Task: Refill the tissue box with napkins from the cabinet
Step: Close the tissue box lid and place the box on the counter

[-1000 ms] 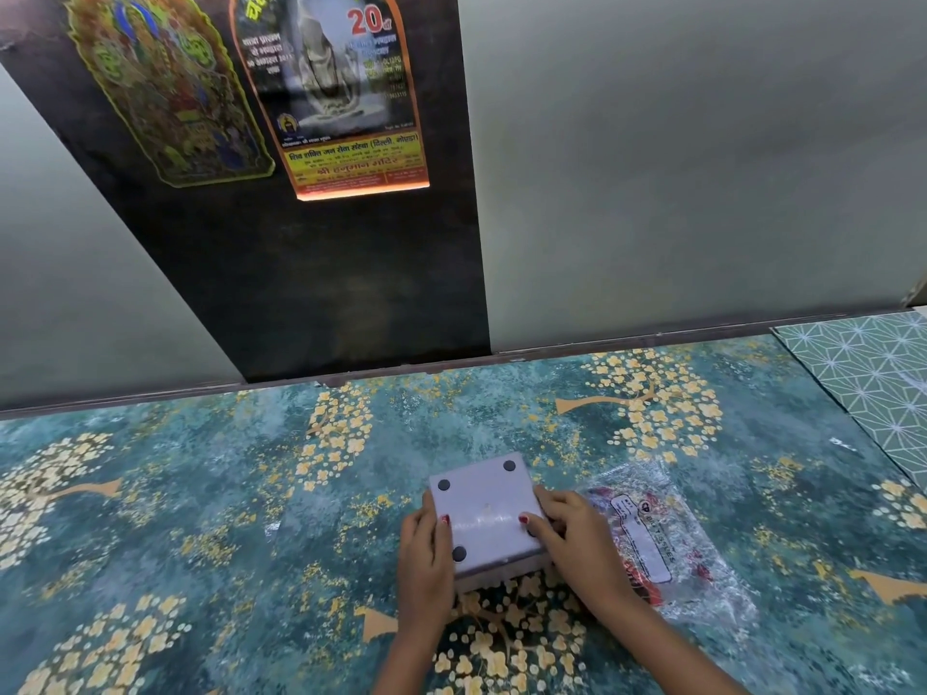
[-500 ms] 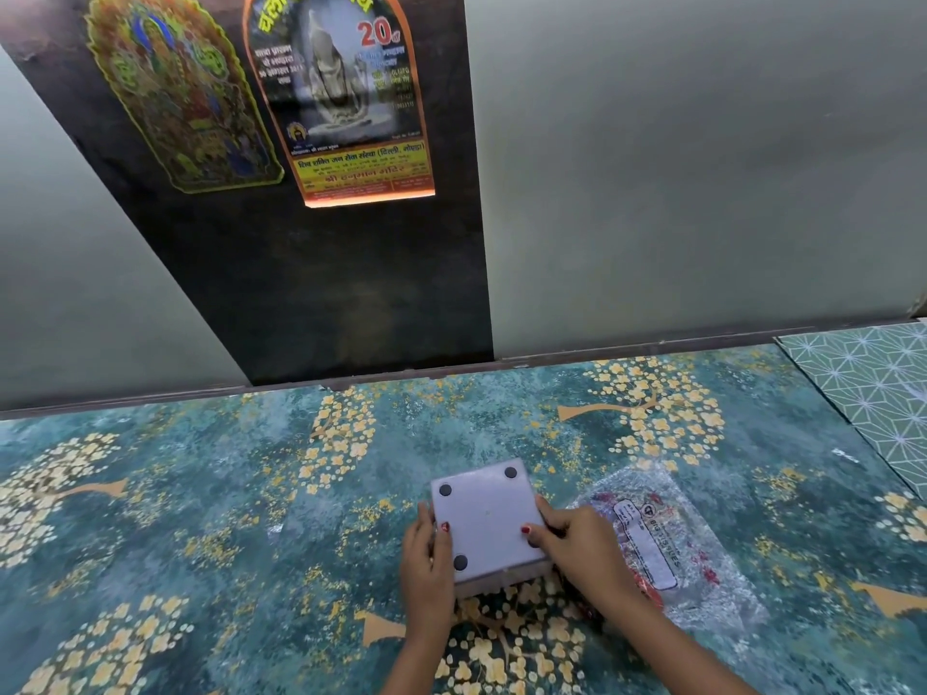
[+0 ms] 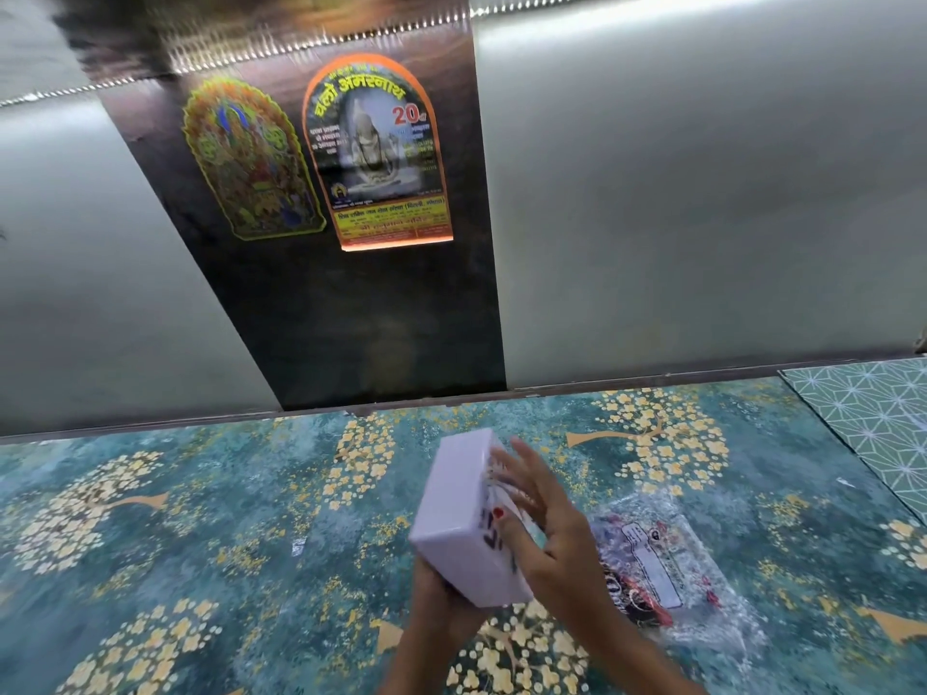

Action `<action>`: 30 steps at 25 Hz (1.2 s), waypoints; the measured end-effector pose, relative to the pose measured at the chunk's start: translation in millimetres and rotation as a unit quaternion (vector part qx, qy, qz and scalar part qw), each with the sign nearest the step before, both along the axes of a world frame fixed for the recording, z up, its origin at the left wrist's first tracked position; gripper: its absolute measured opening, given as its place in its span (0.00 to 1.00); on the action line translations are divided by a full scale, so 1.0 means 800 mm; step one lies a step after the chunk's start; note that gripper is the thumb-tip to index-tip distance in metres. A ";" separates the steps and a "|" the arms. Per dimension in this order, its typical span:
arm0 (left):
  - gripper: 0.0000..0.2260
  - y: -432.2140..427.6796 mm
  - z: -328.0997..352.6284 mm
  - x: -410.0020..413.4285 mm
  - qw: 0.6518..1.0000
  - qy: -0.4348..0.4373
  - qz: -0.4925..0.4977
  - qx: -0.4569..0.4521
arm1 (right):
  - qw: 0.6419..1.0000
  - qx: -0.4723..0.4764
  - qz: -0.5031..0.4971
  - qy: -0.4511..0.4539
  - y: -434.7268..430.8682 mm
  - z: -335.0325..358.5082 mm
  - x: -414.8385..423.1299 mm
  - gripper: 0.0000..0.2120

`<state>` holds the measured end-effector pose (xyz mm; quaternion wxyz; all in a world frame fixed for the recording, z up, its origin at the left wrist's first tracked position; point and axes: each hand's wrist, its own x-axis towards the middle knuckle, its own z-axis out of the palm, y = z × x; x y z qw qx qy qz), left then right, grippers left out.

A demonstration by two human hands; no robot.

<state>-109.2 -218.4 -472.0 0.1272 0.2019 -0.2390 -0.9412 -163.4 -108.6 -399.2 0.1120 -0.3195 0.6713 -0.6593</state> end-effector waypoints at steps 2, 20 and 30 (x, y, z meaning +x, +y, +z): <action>0.27 0.004 -0.001 -0.005 0.996 0.062 -0.049 0.044 | 0.999 0.035 -0.036 -0.006 0.008 -0.003 -0.012 0.30; 0.07 -0.051 0.014 -0.115 0.959 -0.245 -0.041 -0.133 | 0.933 0.140 -0.075 -0.324 -0.047 -0.087 -0.167 0.31; 0.19 -0.105 0.021 -0.163 0.864 -0.349 -0.104 -0.348 | 0.865 0.044 -0.118 -0.486 -0.111 -0.111 -0.224 0.20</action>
